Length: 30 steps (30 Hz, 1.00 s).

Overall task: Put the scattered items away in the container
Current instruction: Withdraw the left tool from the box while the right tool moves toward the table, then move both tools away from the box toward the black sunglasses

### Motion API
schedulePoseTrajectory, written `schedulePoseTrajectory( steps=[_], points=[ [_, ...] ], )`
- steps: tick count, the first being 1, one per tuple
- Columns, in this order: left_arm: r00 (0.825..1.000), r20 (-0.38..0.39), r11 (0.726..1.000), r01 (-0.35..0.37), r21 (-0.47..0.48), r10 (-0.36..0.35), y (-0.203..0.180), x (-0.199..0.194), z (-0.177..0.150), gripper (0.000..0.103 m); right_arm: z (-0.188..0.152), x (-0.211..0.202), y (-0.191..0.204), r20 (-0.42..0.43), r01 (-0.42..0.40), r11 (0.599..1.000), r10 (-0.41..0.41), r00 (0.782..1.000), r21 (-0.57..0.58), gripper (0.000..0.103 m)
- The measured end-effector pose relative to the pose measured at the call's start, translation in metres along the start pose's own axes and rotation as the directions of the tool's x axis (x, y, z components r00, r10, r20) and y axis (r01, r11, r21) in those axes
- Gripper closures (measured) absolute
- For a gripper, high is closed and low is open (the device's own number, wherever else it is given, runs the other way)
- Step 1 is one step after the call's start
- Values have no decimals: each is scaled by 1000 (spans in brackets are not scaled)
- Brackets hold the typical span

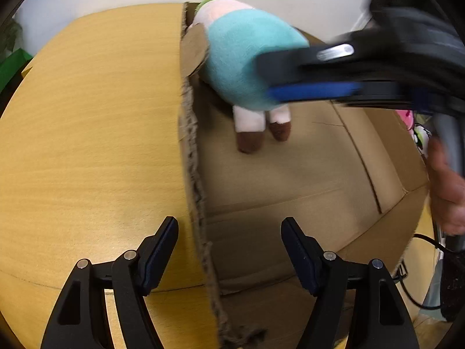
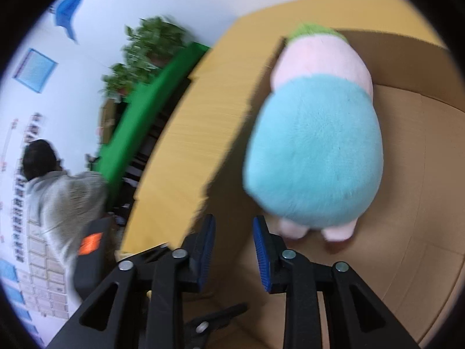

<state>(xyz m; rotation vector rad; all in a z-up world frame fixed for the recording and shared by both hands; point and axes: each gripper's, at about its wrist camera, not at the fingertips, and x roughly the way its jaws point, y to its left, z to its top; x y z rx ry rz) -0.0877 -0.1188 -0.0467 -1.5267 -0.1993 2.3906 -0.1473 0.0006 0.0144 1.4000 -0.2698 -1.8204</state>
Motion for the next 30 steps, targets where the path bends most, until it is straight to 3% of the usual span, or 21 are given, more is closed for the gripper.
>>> schedulePoseTrajectory(
  steps=[5, 7, 8, 11, 16, 18, 25, 28, 30],
  points=[
    [1000, -3, 1000, -8, 3, 8, -2, 0, -6, 36, -44, -81, 1, 124, -45, 997, 52, 991, -56, 50],
    [1000, -3, 1000, -10, 0, 10, -3, -1, -9, 39, -65, -114, -8, 171, -8, 998, 17, 985, -56, 37],
    [1000, -4, 1000, -9, -3, 9, -3, -1, -10, 40, -81, -136, -21, 198, 49, 998, -38, 979, -50, 36],
    [1000, -4, 1000, 2, -18, -2, -1, -2, -11, 44, -118, -174, -62, 199, 220, 975, -216, 956, 0, 35],
    [1000, -5, 999, 28, -25, -28, -3, -5, -12, 53, -165, -195, -131, 109, 360, 923, -376, 920, 137, 35],
    [1000, -6, 999, 29, -34, -29, -4, -6, -16, 55, -182, -195, -141, 86, 401, 910, -410, 908, 105, 46],
    [1000, -10, 998, -5, -64, 5, -2, -12, -25, 57, -199, -195, -135, 78, 411, 911, -412, 908, 38, 43],
    [1000, 15, 998, -23, -60, 24, -6, -20, -29, 57, -197, -203, -126, 122, 369, 929, -369, 921, 30, 43],
    [998, 48, 998, -32, -59, 35, -10, -33, -31, 49, -193, -216, -103, 189, 375, 927, -368, 910, -2, 43]
  ],
)
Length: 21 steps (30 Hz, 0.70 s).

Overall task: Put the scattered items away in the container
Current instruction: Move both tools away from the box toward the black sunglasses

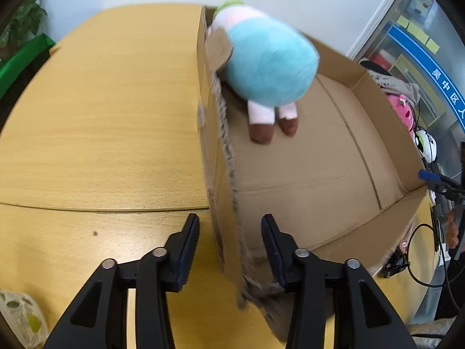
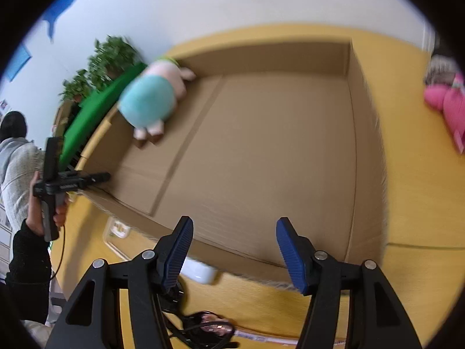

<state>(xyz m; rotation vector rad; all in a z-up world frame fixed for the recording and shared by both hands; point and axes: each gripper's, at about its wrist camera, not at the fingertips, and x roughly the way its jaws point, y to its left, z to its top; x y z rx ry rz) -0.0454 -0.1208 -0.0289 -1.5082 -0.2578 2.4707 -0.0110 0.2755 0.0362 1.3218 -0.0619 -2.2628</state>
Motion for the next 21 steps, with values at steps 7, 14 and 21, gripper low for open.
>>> schedulePoseTrajectory(
  steps=[7, 14, 21],
  points=[
    [972, 232, 998, -46, 46, 34, -43, -73, -12, 1, 2, -75, 41, 256, 35, 997, -15, 967, -74, 24],
    [947, 317, 994, 10, 113, -46, -98, -96, -31, 0, -14, -110, 75, 371, 154, 972, -80, 925, -176, 24],
    [953, 287, 987, 59, 148, -100, -136, -80, -44, 0, 9, -158, 76, 436, 191, 965, -96, 895, -180, 24]
  ],
)
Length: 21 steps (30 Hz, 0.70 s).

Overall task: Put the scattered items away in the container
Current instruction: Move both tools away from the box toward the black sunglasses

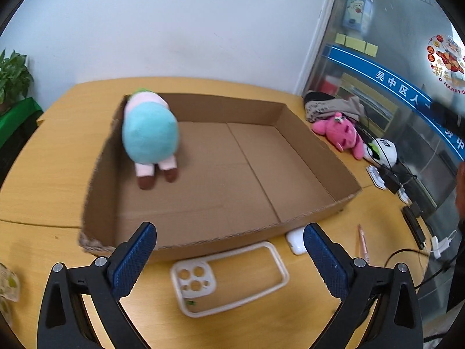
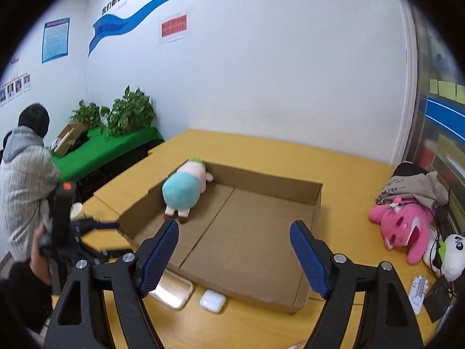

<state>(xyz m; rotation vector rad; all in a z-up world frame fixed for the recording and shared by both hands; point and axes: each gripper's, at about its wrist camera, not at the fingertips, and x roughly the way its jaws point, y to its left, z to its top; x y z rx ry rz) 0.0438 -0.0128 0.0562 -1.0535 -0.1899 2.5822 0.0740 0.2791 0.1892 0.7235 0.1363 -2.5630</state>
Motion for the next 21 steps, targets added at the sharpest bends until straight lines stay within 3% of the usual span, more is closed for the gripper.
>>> schedulePoseTrajectory(
  steps=[10, 16, 21],
  points=[
    [994, -3, 994, 108, 29, -107, -24, -4, -23, 0, 49, -1, 7, -5, -5, 999, 5, 1000, -41, 24],
    [967, -67, 968, 247, 43, -244, -37, 6, -42, 0, 27, 10, 27, -46, -22, 998, 19, 999, -66, 24],
    [940, -128, 941, 328, 86, -316, -60, 20, -56, 0, -13, 2, 13, -87, -4, 999, 1, 996, -40, 24]
  ],
)
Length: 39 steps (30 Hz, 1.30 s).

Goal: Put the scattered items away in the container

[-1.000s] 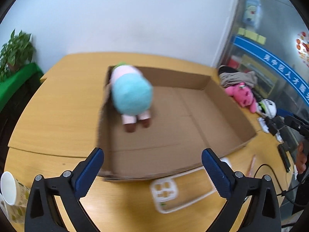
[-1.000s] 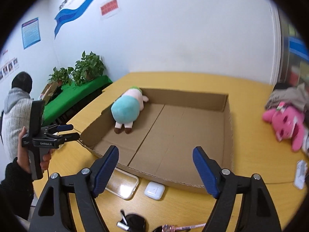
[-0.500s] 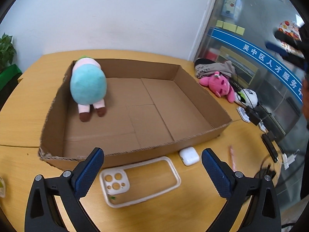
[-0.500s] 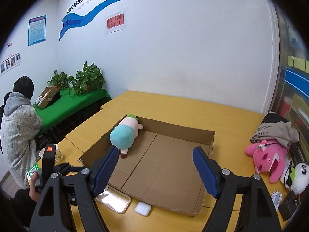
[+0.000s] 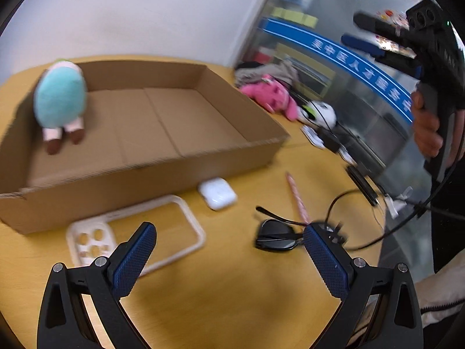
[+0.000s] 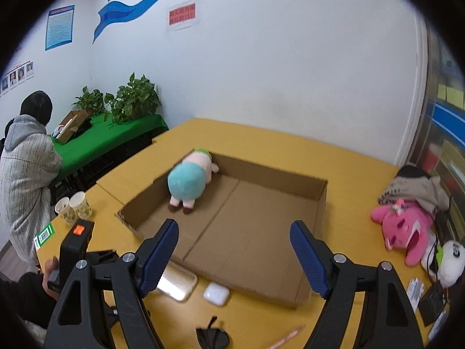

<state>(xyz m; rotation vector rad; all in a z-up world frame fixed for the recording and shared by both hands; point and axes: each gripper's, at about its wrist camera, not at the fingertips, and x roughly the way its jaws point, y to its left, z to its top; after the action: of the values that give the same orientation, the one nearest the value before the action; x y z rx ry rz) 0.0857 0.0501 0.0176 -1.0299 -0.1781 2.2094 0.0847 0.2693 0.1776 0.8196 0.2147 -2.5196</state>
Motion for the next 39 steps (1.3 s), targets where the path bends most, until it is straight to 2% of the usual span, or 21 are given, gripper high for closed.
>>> schedulePoseTrajectory(
  steps=[5, 9, 11, 14, 16, 21, 23, 25, 27, 29, 32, 33, 36, 38, 39],
  points=[
    [996, -79, 998, 52, 44, -49, -20, 36, -8, 0, -69, 16, -26, -156, 7, 997, 5, 988, 75, 24],
    [988, -144, 995, 67, 80, -55, -39, 68, -9, 3, -107, 20, -43, -198, 14, 984, 21, 980, 175, 24],
    [984, -171, 996, 55, 76, -41, -41, 80, -7, 10, -119, 17, -49, -194, -1, 977, 44, 980, 215, 24],
    [975, -222, 997, 28, 78, -10, -44, 98, -8, 21, -131, 14, -52, -200, -15, 976, 60, 978, 216, 24],
    [970, -245, 997, 15, 74, 4, -44, 106, -11, 25, -138, 14, -50, -211, -30, 981, 71, 975, 192, 24],
    [969, -237, 993, -45, 107, 70, -49, 105, -13, 37, -160, 4, -35, -252, -52, 996, 69, 965, 75, 24],
    [968, -236, 992, -69, 102, 91, -46, 104, -13, 50, -169, -2, -32, -260, -60, 996, 73, 963, 59, 24],
    [966, -235, 992, -85, 97, 106, -43, 103, -14, 58, -176, -9, -31, -260, -68, 996, 83, 962, 64, 24],
    [965, -240, 992, -88, 94, 108, -41, 101, -15, 65, -185, -16, -32, -260, -72, 994, 93, 961, 88, 24],
    [962, -250, 992, -89, 93, 109, -40, 99, -17, 77, -194, -18, -34, -273, -78, 989, 110, 956, 126, 24],
    [959, -271, 995, -61, 82, 81, -40, 97, -19, 79, -211, -8, -32, -318, -107, 974, 167, 933, 197, 24],
    [959, -278, 996, -42, 74, 61, -40, 97, -20, 79, -218, -1, -29, -348, -110, 972, 178, 921, 207, 25],
    [955, -297, 997, 4, 72, 18, -44, 99, -21, 79, -231, 14, -27, -385, -103, 963, 195, 902, 247, 25],
    [952, -307, 997, 31, 76, -6, -49, 100, -21, 76, -235, 21, -33, -388, -89, 954, 200, 900, 286, 31],
    [950, -310, 996, 49, 74, -23, -51, 102, -21, 74, -236, 22, -34, -390, -84, 953, 198, 899, 292, 42]
  ],
)
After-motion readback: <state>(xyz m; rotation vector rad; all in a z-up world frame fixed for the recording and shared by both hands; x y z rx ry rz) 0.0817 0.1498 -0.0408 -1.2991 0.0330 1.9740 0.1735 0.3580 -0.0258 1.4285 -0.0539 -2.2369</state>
